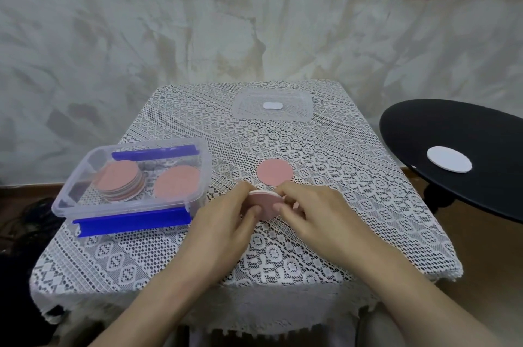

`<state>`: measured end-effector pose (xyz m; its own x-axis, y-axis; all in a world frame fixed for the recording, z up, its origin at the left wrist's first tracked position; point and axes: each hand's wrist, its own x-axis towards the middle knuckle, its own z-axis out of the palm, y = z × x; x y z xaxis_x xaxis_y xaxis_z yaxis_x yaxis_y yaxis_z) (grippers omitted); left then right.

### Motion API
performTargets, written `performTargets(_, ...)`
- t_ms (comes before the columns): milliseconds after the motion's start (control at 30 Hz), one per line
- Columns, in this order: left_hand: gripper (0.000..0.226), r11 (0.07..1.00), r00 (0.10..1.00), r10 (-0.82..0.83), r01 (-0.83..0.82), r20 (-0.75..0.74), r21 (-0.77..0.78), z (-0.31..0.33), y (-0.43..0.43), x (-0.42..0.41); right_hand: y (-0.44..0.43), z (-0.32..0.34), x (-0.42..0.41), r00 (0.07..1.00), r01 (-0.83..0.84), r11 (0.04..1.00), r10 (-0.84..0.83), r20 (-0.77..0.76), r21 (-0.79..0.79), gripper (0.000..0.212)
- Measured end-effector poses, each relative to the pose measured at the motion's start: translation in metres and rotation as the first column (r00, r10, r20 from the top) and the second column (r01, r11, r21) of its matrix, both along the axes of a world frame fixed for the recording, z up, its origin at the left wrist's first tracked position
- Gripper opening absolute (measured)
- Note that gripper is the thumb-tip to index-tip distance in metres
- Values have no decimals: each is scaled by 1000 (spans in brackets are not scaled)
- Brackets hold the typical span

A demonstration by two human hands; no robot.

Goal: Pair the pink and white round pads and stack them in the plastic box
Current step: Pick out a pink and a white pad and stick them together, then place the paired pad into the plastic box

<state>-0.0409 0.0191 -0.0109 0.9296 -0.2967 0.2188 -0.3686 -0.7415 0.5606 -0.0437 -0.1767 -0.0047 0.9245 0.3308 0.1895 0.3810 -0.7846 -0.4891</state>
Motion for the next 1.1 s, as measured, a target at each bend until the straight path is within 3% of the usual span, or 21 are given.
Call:
performTargets(167, 8, 1000, 1000, -7, 7, -8, -20, 0, 1, -1, 0, 0, -1, 1000, 4, 1000, -4, -8, 28, 10)
performTargets(367, 8, 985, 1000, -21, 20, -2, -173, 17, 8, -9, 0, 15, -2, 1000, 3, 980, -2, -4, 198, 11)
performTargets(500, 4, 968, 1000, 22, -24, -10, -251, 30, 25, -9, 16, 22, 5, 998, -15, 923, 40, -58, 384, 12)
performTargets(800, 19, 917, 986, 142, -164, -88, -363, 40, 89, -3, 81, 40, 30, 978, -85, 878, 165, -130, 470, 14)
performTargets(1100, 22, 893, 897, 439, -430, 55, -131, 51, 182, 8, 174, 50, 69, 960, -103, 878, 210, -184, 467, 8)
